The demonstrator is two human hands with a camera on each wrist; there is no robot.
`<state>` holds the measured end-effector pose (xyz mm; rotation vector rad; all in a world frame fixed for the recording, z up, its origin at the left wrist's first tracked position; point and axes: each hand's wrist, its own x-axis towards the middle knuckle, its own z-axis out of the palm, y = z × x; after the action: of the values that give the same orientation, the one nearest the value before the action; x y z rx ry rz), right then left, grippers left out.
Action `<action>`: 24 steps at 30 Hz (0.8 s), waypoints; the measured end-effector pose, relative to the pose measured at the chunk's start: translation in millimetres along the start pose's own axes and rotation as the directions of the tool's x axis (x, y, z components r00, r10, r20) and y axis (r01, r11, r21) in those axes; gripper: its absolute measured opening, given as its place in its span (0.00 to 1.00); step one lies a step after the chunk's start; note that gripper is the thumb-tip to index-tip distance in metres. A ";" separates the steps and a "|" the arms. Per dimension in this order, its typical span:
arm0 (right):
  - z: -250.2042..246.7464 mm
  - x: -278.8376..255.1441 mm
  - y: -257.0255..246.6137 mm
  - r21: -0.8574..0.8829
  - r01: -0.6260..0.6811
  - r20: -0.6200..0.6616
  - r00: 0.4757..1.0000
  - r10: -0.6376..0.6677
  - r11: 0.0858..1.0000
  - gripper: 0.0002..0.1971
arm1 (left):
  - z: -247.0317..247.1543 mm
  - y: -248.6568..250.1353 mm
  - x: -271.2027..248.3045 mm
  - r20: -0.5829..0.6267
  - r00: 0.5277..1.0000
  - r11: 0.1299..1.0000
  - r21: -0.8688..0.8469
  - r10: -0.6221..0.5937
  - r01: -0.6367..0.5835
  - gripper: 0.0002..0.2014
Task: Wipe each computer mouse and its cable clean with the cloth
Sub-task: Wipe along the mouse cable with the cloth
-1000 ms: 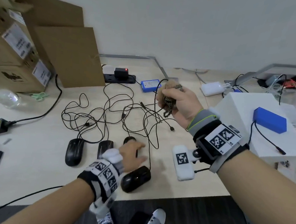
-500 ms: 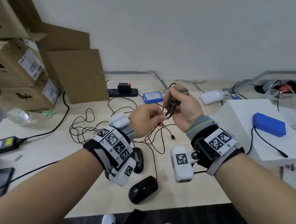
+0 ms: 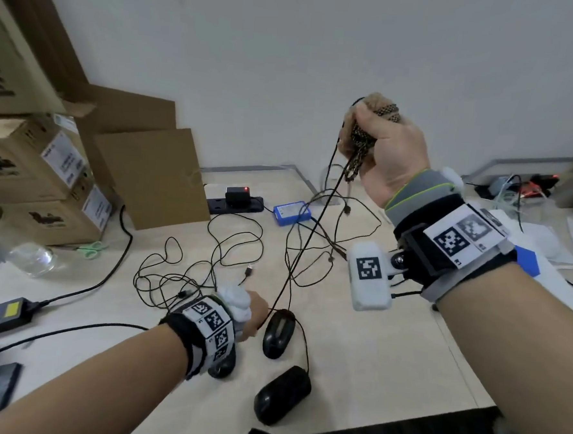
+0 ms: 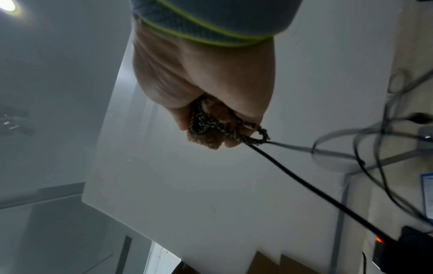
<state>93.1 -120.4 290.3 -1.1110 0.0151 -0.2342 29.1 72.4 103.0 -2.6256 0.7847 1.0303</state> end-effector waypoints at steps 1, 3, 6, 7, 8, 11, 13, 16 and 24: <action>0.4 2.7 -2.4 -0.002 0.000 0.000 1.000 0.000 1.000 0.15 | 1.0 -0.4 -0.9 0.052 0.999 1.000 0.026 0.001 -0.002 0.10; 0.4 4.3 -0.6 -0.007 -0.039 0.007 0.999 0.039 0.999 0.16 | -1.8 -5.8 -10.6 0.166 0.986 0.996 0.087 -0.002 -0.013 0.09; -4.7 -1.3 11.9 -0.019 -0.108 0.015 0.994 0.108 0.994 0.18 | -7.3 -23.9 -13.6 0.055 0.998 1.000 -0.004 -0.004 0.004 0.13; -6.6 -3.7 17.3 -0.020 -0.129 0.021 0.991 0.129 0.991 0.19 | -11.2 -28.1 -17.1 -0.074 0.997 0.990 -0.143 0.011 -0.022 0.19; -7.6 -6.5 21.7 -0.011 -0.147 0.027 0.989 0.147 0.989 0.20 | -18.0 -28.7 -17.6 -0.206 0.978 0.951 -0.299 0.019 -0.081 0.22; -5.0 -13.3 34.7 -0.004 -0.160 0.043 0.986 0.160 0.987 0.14 | -59.9 -7.9 -21.7 -0.535 0.843 0.587 -0.701 -0.058 -0.405 0.21; -0.6 -18.6 43.7 -0.051 -0.157 0.039 0.986 0.160 0.986 0.13 | -91.4 8.6 -29.2 -0.622 0.766 0.289 -0.772 -0.160 -0.567 0.14; 1.7 -25.7 48.4 -0.106 -0.162 0.040 0.985 0.167 0.981 0.16 | -108.3 16.4 -37.8 -0.665 0.709 0.211 -0.747 -0.235 -0.631 0.04; 6.8 -18.6 26.0 -0.019 -0.067 0.035 0.997 0.068 0.998 0.10 | -75.8 -18.1 -30.1 -0.605 0.791 0.782 -0.536 -0.092 -0.318 0.09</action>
<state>80.5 -99.8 268.3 -1.1300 0.0229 -0.1540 63.5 71.0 179.1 -3.6250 0.8426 0.4790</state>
